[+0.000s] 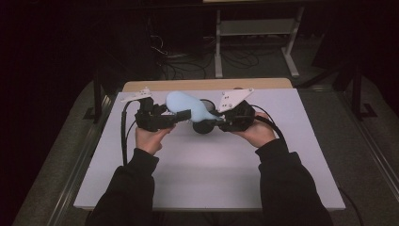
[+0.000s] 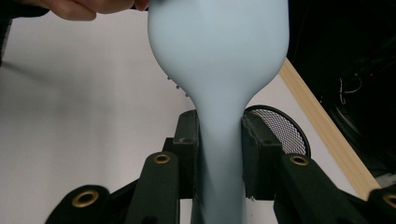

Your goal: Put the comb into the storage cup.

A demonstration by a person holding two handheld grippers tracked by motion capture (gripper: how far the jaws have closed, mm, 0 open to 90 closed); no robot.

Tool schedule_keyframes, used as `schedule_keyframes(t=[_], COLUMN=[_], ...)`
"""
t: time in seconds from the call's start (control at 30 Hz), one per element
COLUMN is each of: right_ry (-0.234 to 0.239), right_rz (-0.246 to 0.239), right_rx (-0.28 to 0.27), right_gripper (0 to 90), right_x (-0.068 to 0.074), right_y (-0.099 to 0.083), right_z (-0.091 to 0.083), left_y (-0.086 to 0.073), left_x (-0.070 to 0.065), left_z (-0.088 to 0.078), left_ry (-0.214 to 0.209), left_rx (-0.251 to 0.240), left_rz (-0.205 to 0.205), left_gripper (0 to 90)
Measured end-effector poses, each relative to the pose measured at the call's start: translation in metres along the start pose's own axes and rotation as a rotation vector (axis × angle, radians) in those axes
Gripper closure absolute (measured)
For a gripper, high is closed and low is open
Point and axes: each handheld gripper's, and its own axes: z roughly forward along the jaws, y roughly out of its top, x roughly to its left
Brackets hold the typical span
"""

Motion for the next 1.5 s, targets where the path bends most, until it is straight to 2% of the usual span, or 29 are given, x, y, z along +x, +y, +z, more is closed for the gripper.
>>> schedule_keyframes(t=[0.13, 0.27, 0.5, 0.6, 0.7, 0.93, 1.17, 1.5], right_ry=[-0.007, -0.019, -0.038, -0.048, -0.057, -0.068, -0.062, -0.037], right_rz=[0.0, -0.007, -0.012, -0.019, -0.022, -0.025, -0.006, 0.042], right_rx=[0.003, 0.01, 0.017, 0.027, 0.026, 0.026, 0.024, 0.006], right_gripper=[68.7, 68.6, 68.6, 68.7, 68.7, 68.7, 67.9, 57.6], right_x=[0.0, 0.002, 0.003, 0.004, 0.004, 0.004, 0.003, -0.002], right_y=[0.0, 0.0, 0.001, 0.0, -0.001, 0.0, -0.001, -0.003], right_z=[0.002, 0.003, 0.004, 0.006, 0.007, 0.009, 0.01, 0.007], left_y=[0.0, 0.001, 0.002, 0.002, 0.002, 0.002, 0.005, 0.014], left_x=[0.003, 0.005, 0.011, 0.013, 0.014, 0.014, 0.006, -0.001], left_z=[0.0, -0.001, -0.001, -0.001, -0.001, -0.001, -0.001, 0.001], left_ry=[0.006, -0.006, -0.064, -0.096, -0.109, -0.122, -0.104, -0.089], left_rx=[-0.005, -0.018, -0.037, -0.04, -0.038, -0.047, -0.058, -0.057], left_rz=[-0.024, -0.064, -0.147, -0.173, -0.186, -0.186, -0.119, -0.078], left_gripper=[28.1, 32.0, 39.8, 44.3, 48.2, 53.8, 57.1, 58.4])
